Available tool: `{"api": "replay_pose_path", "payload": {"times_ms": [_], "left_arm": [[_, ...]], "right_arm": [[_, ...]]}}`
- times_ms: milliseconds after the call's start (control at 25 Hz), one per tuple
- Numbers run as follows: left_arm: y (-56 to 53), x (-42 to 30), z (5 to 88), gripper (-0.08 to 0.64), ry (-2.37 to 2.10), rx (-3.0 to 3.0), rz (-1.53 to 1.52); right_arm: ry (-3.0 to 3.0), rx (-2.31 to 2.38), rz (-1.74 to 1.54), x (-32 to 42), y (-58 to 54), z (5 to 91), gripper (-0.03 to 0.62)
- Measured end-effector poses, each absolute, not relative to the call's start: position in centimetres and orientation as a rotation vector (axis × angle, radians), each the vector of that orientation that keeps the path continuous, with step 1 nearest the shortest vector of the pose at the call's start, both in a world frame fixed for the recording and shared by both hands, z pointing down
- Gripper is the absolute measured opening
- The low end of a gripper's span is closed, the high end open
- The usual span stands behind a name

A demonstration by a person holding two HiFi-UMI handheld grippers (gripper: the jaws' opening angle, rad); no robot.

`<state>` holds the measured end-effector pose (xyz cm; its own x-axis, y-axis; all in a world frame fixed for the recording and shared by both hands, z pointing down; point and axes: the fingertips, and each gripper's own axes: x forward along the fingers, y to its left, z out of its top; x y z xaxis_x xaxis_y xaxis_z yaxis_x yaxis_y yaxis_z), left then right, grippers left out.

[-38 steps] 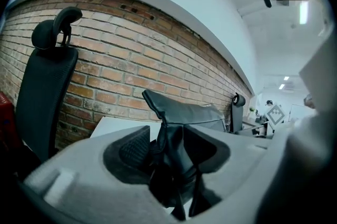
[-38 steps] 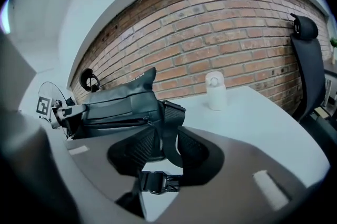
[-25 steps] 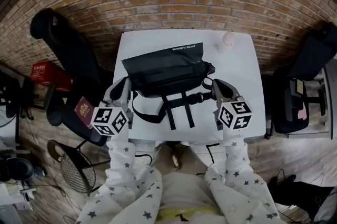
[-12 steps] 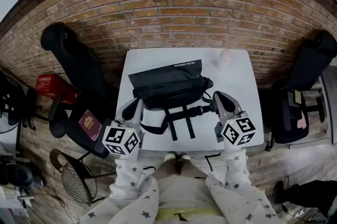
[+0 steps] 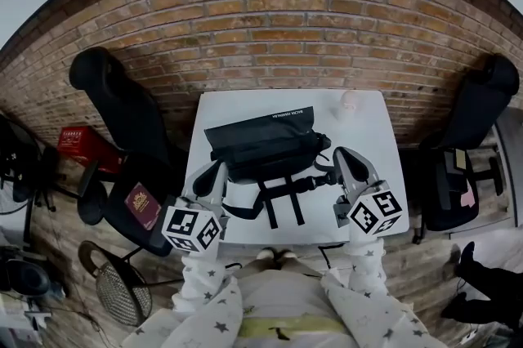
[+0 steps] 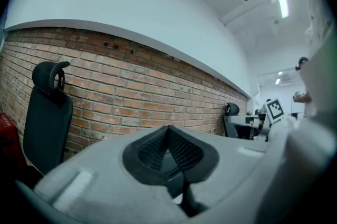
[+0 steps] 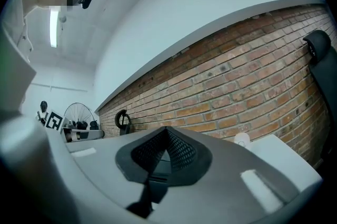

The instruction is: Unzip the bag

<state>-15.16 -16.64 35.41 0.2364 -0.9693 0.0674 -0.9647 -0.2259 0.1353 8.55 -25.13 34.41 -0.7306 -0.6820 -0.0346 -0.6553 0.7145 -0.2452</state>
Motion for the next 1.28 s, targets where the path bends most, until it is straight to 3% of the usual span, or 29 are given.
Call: {"api": "replay_pose_path", "payload": {"times_ms": [1280], "left_arm": [[-16.7, -18.4, 33.4, -0.002, -2.029, 2.315, -0.046]], "right_arm": [[2.738, -1.123, -0.225, 9.3, -25.9, 32.2, 0.008]]}}
